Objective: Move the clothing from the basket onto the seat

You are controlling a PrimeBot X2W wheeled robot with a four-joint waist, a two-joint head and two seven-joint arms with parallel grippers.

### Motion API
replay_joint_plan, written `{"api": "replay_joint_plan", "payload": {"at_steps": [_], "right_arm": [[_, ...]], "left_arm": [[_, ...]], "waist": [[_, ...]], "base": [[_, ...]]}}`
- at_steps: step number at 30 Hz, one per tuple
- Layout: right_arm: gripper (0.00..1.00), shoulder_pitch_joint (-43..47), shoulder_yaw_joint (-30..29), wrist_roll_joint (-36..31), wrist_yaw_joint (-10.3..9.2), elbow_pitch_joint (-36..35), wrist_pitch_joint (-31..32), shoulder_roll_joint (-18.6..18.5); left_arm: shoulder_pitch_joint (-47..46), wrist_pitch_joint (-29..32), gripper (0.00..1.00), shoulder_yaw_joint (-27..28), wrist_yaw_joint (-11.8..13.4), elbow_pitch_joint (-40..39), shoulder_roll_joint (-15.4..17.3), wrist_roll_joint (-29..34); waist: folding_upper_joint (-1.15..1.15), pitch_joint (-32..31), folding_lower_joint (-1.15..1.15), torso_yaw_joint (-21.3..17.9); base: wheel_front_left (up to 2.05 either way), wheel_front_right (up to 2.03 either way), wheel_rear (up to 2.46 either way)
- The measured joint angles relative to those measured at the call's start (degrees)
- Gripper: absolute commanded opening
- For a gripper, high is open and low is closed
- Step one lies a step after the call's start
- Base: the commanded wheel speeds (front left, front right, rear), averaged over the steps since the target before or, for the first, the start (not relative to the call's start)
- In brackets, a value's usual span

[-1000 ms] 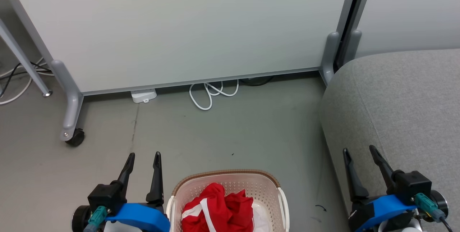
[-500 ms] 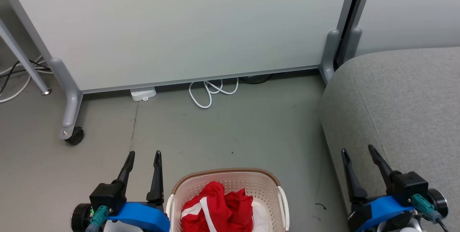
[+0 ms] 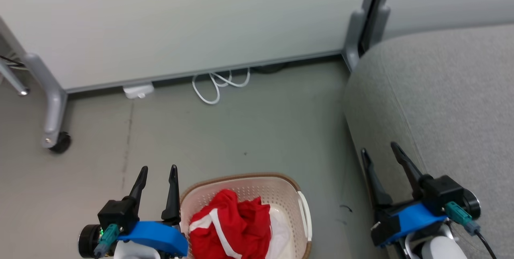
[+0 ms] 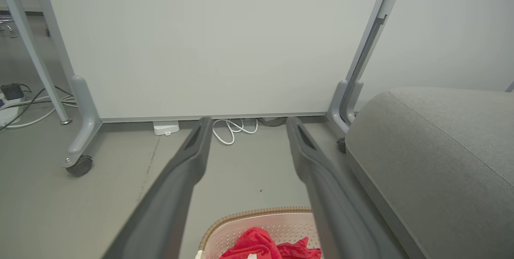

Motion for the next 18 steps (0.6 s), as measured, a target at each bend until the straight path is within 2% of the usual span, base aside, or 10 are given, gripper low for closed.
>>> {"api": "replay_joint_plan", "payload": {"at_steps": [8,18], "right_arm": [[1.0,-5.19,5.48,2.37,0.0,-1.82,-1.09,-0.03],[1.0,-9.66,8.34,4.53,0.0,-1.49,-2.67,-0.11]], "left_arm": [[-5.7,1.43,1.0,-0.47,0.0,8.21,0.55,-0.38],[-12.82,4.43,1.0,-1.19,-0.34,21.75,2.44,-0.77]], "waist": [[0.0,7.77,0.0,-4.77],[0.0,19.0,0.01,-10.52]], "base": [[0.0,0.0,0.0],[0.0,0.0,0.0]]}}
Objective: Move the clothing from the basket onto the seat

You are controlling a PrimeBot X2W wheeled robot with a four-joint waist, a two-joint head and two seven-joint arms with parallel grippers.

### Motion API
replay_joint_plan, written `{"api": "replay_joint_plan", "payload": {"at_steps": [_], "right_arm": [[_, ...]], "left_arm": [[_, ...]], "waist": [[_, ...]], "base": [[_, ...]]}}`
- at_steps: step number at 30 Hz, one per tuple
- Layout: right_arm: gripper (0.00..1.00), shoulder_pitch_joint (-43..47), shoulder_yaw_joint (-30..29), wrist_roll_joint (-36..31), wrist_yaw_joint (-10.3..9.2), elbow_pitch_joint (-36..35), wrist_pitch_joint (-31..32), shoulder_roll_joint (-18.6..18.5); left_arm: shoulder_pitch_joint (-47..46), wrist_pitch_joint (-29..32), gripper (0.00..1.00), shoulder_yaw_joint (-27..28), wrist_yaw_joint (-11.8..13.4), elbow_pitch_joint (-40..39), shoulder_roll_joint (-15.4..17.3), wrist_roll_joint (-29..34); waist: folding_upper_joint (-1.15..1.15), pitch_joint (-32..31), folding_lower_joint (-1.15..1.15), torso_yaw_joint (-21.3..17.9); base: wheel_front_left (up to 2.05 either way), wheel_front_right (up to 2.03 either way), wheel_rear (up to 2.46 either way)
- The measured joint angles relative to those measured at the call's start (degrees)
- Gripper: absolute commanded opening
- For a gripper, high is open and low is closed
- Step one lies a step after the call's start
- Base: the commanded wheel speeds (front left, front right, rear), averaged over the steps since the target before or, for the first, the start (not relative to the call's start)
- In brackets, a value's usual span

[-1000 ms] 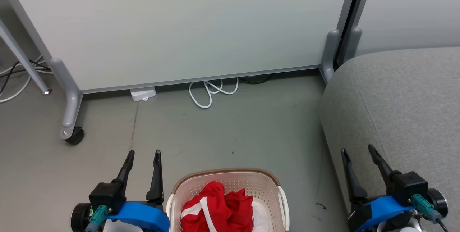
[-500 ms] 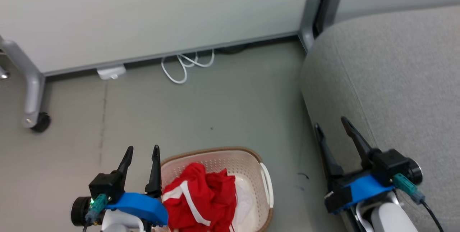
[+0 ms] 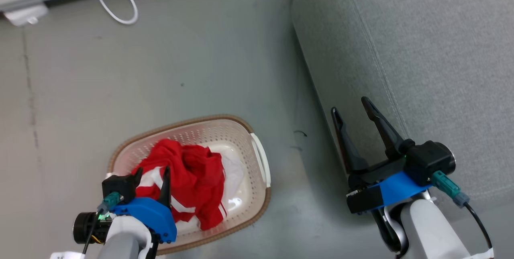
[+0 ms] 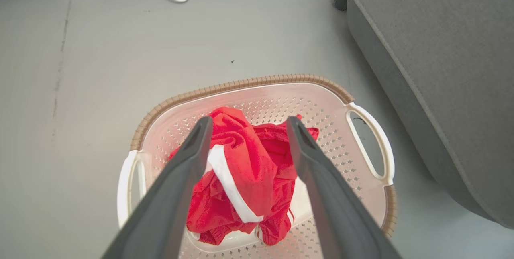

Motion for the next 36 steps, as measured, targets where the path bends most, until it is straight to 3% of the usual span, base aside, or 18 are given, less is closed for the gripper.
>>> {"api": "replay_joint_plan", "payload": {"at_steps": [10,20,28,33,34,36], "right_arm": [[1.0,-1.93,1.59,3.2,0.0,-1.09,-0.65,-0.02],[1.0,-2.54,2.49,4.77,0.0,-3.86,-0.68,-0.01],[1.0,-3.32,3.19,5.42,0.0,-4.05,-0.7,-0.01],[1.0,-3.5,3.5,5.7,0.0,-4.38,-0.7,0.0],[1.0,-3.49,3.36,5.7,0.0,-4.36,-0.7,-0.01],[1.0,-3.49,3.26,5.7,0.0,-4.34,-0.7,-0.01]], "left_arm": [[-6.71,1.32,1.0,1.03,0.31,11.03,1.07,-1.72],[-13.32,0.99,1.0,1.82,3.11,17.13,2.93,-2.48],[-16.66,1.44,1.0,1.58,5.75,21.43,2.66,-2.61],[-18.51,1.49,1.0,1.19,6.13,23.38,2.77,-2.58],[-18.89,1.7,0.93,1.16,6.13,23.8,2.75,-2.65],[-19.56,1.99,0.0,1.13,6.13,24.41,2.76,-2.83]], "waist": [[0.0,9.22,0.0,-4.42],[0.0,16.08,0.0,-6.99],[0.0,18.59,0.0,-7.01],[0.0,19.46,0.0,-7.75],[0.0,19.59,0.0,-7.85],[0.0,19.76,0.0,-7.97]], "base": [[0.0,0.0,0.0],[0.0,0.0,0.0],[0.0,0.0,0.0],[0.0,0.0,0.0],[0.0,0.0,0.0],[0.0,0.0,0.0]]}}
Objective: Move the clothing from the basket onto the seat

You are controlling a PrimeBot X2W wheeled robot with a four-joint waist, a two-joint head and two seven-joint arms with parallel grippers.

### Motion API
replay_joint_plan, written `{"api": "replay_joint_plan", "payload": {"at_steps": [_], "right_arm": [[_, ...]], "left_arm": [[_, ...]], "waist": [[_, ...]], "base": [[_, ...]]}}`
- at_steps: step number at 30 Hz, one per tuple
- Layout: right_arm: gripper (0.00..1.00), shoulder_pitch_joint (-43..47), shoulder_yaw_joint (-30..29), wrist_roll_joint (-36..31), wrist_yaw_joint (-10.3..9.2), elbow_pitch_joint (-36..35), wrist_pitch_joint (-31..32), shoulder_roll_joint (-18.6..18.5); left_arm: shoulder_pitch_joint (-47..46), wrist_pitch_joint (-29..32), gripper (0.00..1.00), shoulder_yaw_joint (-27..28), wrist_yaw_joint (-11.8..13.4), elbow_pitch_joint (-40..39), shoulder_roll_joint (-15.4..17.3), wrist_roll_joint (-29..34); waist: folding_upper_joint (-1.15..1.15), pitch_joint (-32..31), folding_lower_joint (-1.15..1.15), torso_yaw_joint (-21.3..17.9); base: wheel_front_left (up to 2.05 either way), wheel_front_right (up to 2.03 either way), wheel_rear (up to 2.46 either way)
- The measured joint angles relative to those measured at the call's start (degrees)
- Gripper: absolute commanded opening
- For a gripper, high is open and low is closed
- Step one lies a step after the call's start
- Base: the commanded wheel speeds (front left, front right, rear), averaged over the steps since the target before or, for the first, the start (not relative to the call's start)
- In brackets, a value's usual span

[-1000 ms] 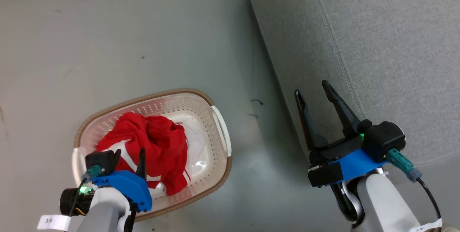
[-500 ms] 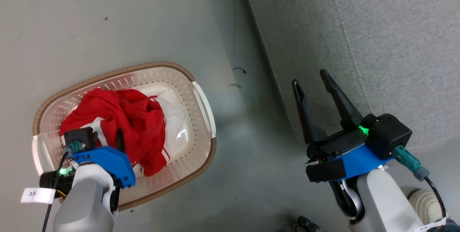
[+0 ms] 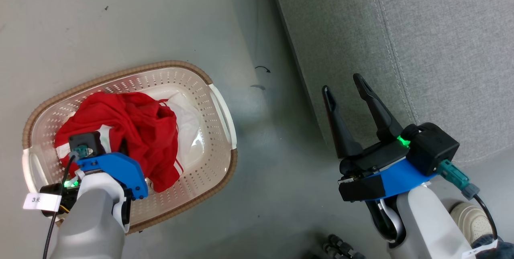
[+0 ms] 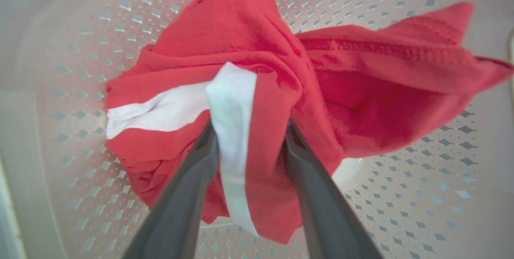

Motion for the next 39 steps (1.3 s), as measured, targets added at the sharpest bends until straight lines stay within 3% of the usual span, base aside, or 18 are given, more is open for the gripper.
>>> {"api": "replay_joint_plan", "payload": {"at_steps": [11,24,39], "right_arm": [[1.0,-0.06,0.43,0.41,0.0,0.25,0.0,0.0],[1.0,-0.42,0.26,-0.05,0.0,1.24,0.0,0.01],[1.0,1.81,-2.82,-4.06,0.0,6.32,-0.01,0.08]], "left_arm": [[-0.98,-0.03,0.0,-0.26,-2.41,2.22,0.74,-1.36],[-1.01,-1.13,0.0,-1.0,-3.44,3.57,-0.03,-2.55],[1.99,-5.54,0.0,-3.83,-6.46,3.42,-4.75,-3.36]], "waist": [[0.0,-0.64,0.0,-0.16],[0.0,-2.97,-0.01,1.12],[0.0,-15.19,-0.01,6.13]], "base": [[0.0,0.0,0.0],[0.0,0.0,0.0],[0.0,0.0,0.0]]}}
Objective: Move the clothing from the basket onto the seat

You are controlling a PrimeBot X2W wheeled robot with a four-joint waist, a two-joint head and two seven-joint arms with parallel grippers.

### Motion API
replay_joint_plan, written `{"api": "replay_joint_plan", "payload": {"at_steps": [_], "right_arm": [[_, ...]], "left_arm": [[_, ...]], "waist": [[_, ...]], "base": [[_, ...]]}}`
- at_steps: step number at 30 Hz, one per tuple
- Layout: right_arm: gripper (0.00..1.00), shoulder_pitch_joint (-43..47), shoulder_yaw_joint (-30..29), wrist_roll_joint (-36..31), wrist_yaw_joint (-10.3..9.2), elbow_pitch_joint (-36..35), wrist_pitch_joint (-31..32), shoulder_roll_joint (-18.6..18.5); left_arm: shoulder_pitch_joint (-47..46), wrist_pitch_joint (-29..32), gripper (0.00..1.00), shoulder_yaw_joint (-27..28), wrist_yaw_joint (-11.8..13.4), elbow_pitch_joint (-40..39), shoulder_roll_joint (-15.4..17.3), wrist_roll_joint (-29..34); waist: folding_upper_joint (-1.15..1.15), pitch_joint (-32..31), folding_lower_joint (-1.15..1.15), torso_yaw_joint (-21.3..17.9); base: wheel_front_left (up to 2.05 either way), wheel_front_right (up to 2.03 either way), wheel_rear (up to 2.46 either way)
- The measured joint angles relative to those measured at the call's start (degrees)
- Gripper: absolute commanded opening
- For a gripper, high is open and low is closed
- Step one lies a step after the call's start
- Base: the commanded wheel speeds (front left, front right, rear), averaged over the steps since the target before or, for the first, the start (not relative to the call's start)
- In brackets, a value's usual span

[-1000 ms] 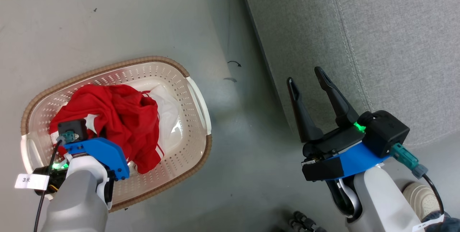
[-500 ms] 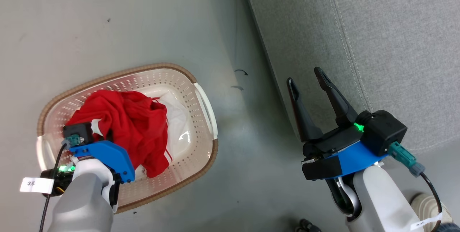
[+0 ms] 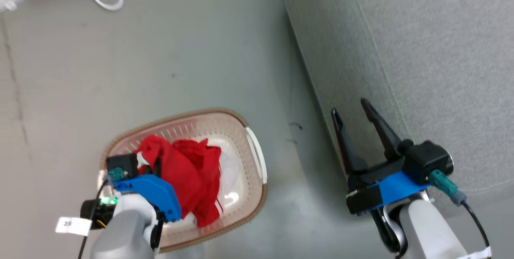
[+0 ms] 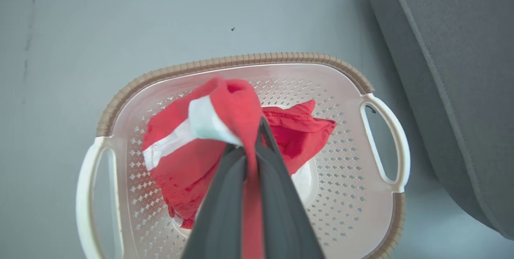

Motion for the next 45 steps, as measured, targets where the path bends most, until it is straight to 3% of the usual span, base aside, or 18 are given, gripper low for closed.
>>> {"api": "replay_joint_plan", "payload": {"at_steps": [6,13,21,30,45], "right_arm": [[1.0,3.6,-1.9,-1.4,0.0,2.43,0.0,0.0],[1.0,7.83,-2.74,-2.52,0.0,4.16,0.37,0.0],[1.0,10.61,-3.36,-2.96,0.0,3.67,1.86,-0.02],[1.0,12.5,-3.24,-3.2,0.0,1.75,3.32,-0.01],[1.0,12.54,-2.97,-3.55,0.0,0.67,4.38,-0.02]], "left_arm": [[2.26,-0.53,0.0,-4.1,-1.04,-2.44,-0.73,-0.12],[4.14,0.24,0.0,-15.66,-1.49,-13.9,-0.85,-6.13],[3.34,2.02,0.0,-23.86,-1.24,-23.23,-0.87,-10.16],[-1.6,4.56,0.0,-30.38,0.67,-31.93,-0.89,-13.6],[-10.01,5.64,0.0,-35.72,3.63,-35.31,-0.91,-18.72]], "waist": [[0.0,-8.29,-0.01,1.94],[0.0,-16.99,-0.01,4.68],[0.0,-23.3,-0.02,7.56],[0.0,-25.76,-0.01,8.85],[0.0,-25.48,0.0,8.31]], "base": [[0.0,0.0,0.0],[0.0,0.0,0.0],[0.0,0.0,0.0],[0.0,0.0,0.0],[0.0,0.0,0.0]]}}
